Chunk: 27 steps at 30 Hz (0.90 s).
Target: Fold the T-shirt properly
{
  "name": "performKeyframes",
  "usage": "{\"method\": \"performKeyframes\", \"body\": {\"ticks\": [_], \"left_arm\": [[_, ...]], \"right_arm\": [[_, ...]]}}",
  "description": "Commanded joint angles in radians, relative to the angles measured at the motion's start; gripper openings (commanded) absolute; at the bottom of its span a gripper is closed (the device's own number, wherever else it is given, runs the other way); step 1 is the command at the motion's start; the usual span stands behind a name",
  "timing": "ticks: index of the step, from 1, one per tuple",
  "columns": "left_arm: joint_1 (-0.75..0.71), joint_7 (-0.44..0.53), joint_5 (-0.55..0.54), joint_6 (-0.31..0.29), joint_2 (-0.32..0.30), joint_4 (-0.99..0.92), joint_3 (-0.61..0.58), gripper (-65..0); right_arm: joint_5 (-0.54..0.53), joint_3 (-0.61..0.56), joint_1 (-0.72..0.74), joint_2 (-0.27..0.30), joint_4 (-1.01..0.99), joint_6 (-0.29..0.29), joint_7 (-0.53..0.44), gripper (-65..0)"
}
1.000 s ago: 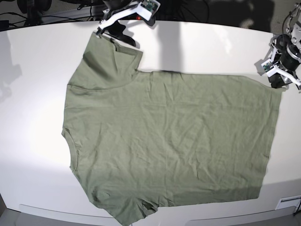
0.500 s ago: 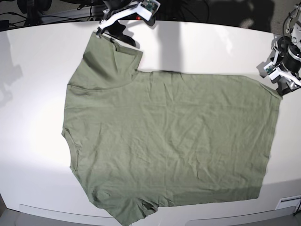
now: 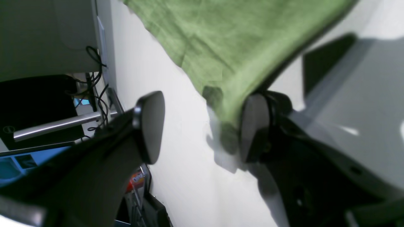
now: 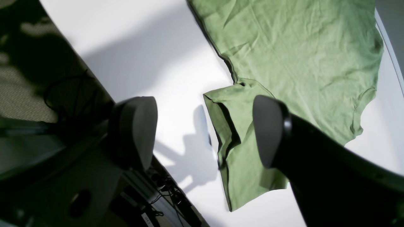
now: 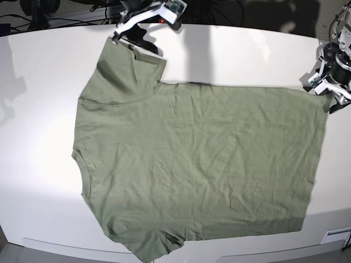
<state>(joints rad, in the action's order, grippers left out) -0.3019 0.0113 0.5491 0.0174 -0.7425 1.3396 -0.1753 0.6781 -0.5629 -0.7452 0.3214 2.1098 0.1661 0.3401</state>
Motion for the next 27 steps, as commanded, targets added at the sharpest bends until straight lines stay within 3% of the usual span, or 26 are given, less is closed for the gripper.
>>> {"method": "performKeyframes", "body": {"ticks": [1, 9, 11, 14, 15, 23, 27], "left_arm": [[0.005, 0.004, -0.001, 0.022, -0.022, 0.009, 0.008, -29.3], [0.005, 0.013, -0.001, 0.02, -0.022, 0.009, 0.008, -30.8], [0.005, 0.016, 0.0, 0.02, -0.023, 0.009, 0.008, -39.4], [0.006, 0.019, 0.0, 0.021, -0.023, 0.009, 0.008, -63.2], [0.006, 0.022, 0.0, 0.02, -0.023, 0.009, 0.008, -65.0], [0.005, 0.042, 0.0, 0.02, -0.023, 0.009, 0.008, -65.0], [0.005, 0.042, 0.0, 0.021, -0.022, 0.009, 0.008, -65.0]], "right_arm": [[-0.019, -0.007, 0.002, -0.014, 0.023, -0.025, -0.06, -18.3], [-0.019, -0.007, 0.002, -0.014, 0.023, -0.025, -0.06, -18.3], [-0.019, -0.007, 0.002, -0.014, 0.023, -0.025, -0.06, -18.3], [-0.019, -0.007, 0.002, -0.014, 0.023, -0.025, -0.06, -18.3], [-0.019, -0.007, 0.002, -0.013, 0.023, -0.025, -0.059, -18.3], [-0.019, -0.007, 0.002, -0.013, 0.023, -0.025, -0.038, -18.3], [-0.019, -0.007, 0.002, -0.008, 0.023, -0.025, 0.06, -18.3]]}}
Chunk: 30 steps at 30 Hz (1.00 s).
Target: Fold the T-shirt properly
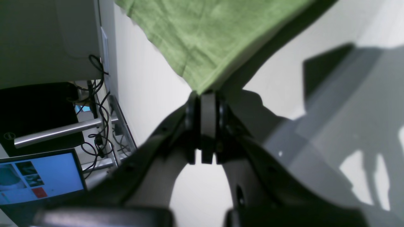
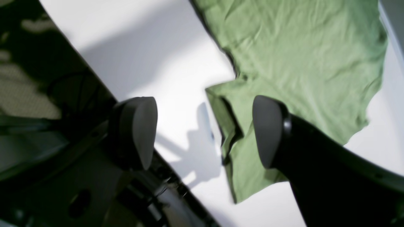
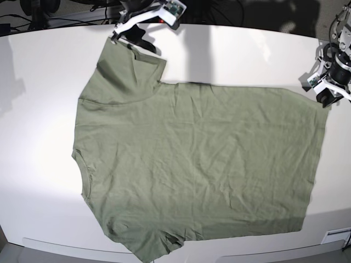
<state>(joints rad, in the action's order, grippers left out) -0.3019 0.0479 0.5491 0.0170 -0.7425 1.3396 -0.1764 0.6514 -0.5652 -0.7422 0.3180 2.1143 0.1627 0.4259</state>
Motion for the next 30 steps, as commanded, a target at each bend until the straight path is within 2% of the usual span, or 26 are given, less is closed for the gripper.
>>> {"method": "performKeyframes", "body": {"ticks": [1, 8, 13, 15, 18, 24, 28, 30], "left_arm": [[0.005, 0.005, 0.0, 0.021, -0.022, 0.01, 0.009, -65.0], [0.005, 0.005, 0.0, 0.021, -0.022, 0.009, 0.009, -65.0], [0.005, 0.005, -0.001, 0.021, -0.022, 0.01, 0.009, -65.0], [0.005, 0.005, -0.001, 0.021, -0.022, 0.01, 0.009, -65.0], [0.003, 0.005, -0.001, 0.021, -0.022, 0.009, 0.009, -65.0], [0.003, 0.005, -0.001, 0.021, -0.022, 0.009, 0.009, -65.0], [0.003, 0.005, -0.001, 0.021, -0.022, 0.009, 0.009, -65.0], [0.003, 0.005, -0.001, 0.021, -0.022, 0.009, 0.009, -65.0]], "right_arm": [[0.008, -0.005, -0.001, -0.004, 0.018, -0.021, -0.006, -18.3], [0.008, -0.004, -0.001, -0.005, 0.018, -0.021, 0.04, -18.3], [0.099, -0.005, -0.001, -0.005, 0.018, -0.022, 0.012, -18.3], [0.108, -0.005, -0.001, -0.005, 0.018, -0.023, -0.006, -18.3], [0.105, -0.004, -0.001, -0.003, 0.018, -0.022, 0.027, -18.3], [0.105, 0.003, -0.001, 0.066, 0.018, -0.022, 0.084, -18.3], [0.1, 0.056, -0.001, 0.119, 0.017, -0.022, 0.085, -18.3], [0.059, 0.097, -0.001, 0.132, 0.017, -0.023, 0.085, -18.3]]}}
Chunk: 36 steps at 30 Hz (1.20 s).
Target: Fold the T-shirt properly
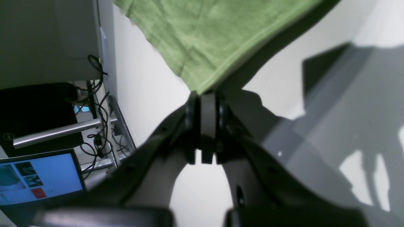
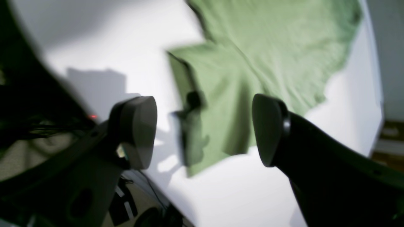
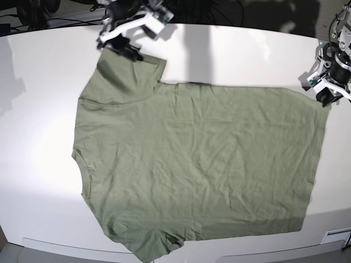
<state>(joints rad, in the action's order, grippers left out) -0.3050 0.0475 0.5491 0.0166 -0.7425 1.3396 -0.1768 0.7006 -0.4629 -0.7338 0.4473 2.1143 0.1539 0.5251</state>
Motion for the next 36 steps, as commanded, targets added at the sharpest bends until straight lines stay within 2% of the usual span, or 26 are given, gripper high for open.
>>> {"method": "performKeyframes", "body": {"ticks": [1, 6, 9, 18, 23, 27, 30, 34, 36], "left_arm": [[0.006, 0.005, -0.001, 0.021, -0.022, 0.009, 0.01, -65.0], [0.006, 0.005, -0.001, 0.021, -0.022, 0.009, 0.01, -65.0], [0.006, 0.005, -0.001, 0.021, -0.022, 0.01, 0.01, -65.0], [0.006, 0.005, -0.001, 0.021, -0.022, 0.009, 0.01, -65.0], [0.006, 0.005, -0.001, 0.021, -0.022, 0.009, 0.01, -65.0], [0.006, 0.005, -0.001, 0.021, -0.022, 0.009, 0.01, -65.0], [0.006, 0.005, -0.001, 0.021, -0.022, 0.009, 0.01, -65.0], [0.006, 0.005, -0.001, 0.021, -0.022, 0.009, 0.01, -65.0], [0.006, 0.005, -0.001, 0.021, -0.022, 0.009, 0.01, -65.0]], "right_arm": [[-0.023, 0.019, -0.01, 0.002, 0.017, -0.013, -0.014, -18.3], [-0.15, 0.113, -0.01, 0.002, 0.017, -0.008, -0.014, -18.3], [-0.175, 0.133, -0.01, 0.002, 0.014, 0.044, -0.015, -18.3], [-0.177, 0.162, 0.037, 0.001, -0.222, 0.048, -0.031, -18.3], [-0.129, 0.162, 0.038, 0.005, -0.232, 0.049, -0.022, -18.3], [-0.125, 0.162, 0.034, 0.061, -0.232, 0.053, 0.033, -18.3], [-0.125, 0.162, 0.022, 0.133, -0.232, 0.113, 0.064, -18.3], [-0.125, 0.161, 0.016, 0.216, -0.232, 0.129, 0.063, -18.3], [-0.125, 0.161, 0.016, 0.241, -0.232, 0.177, 0.062, -18.4]]}}
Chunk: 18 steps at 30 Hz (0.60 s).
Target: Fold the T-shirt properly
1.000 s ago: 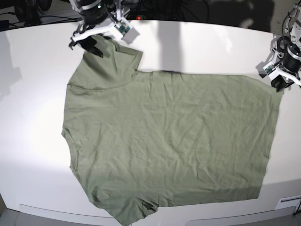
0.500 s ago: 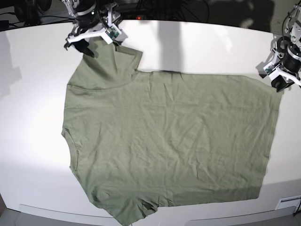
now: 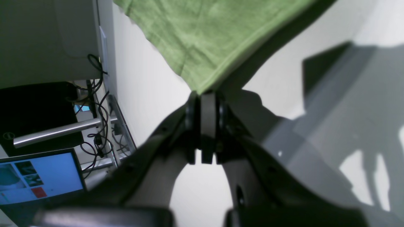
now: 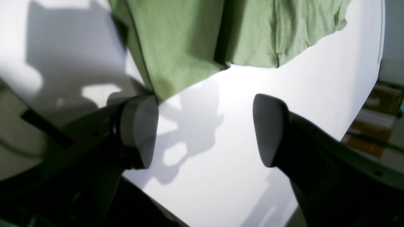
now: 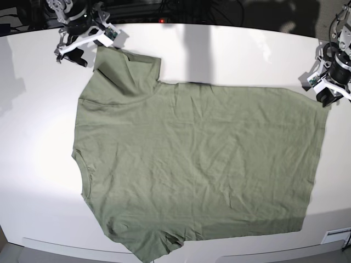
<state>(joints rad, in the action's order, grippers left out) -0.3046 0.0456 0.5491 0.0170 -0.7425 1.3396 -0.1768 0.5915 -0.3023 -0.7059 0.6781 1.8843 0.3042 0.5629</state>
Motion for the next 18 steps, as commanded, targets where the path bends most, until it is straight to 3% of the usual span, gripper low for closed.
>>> {"method": "performKeyframes", "body": {"ticks": [1, 5, 14, 18], "left_arm": [[0.006, 0.007, -0.001, 0.021, -0.022, 0.009, 0.01, -65.0], [0.006, 0.007, -0.001, 0.021, -0.022, 0.009, 0.01, -65.0], [0.006, 0.007, -0.001, 0.021, -0.022, 0.009, 0.01, -65.0], [0.006, 0.007, -0.001, 0.021, -0.022, 0.009, 0.01, -65.0]], "right_arm": [[-0.017, 0.001, -0.012, 0.022, -0.002, 0.054, 0.021, -18.4], [-0.02, 0.0, -0.012, 0.045, -0.002, 0.116, -0.04, -18.3], [-0.02, 0.0, -0.012, 0.045, -0.002, 0.118, -0.13, -18.3], [-0.063, 0.0, -0.011, 0.041, -0.002, 0.116, -0.219, -18.4]]}}
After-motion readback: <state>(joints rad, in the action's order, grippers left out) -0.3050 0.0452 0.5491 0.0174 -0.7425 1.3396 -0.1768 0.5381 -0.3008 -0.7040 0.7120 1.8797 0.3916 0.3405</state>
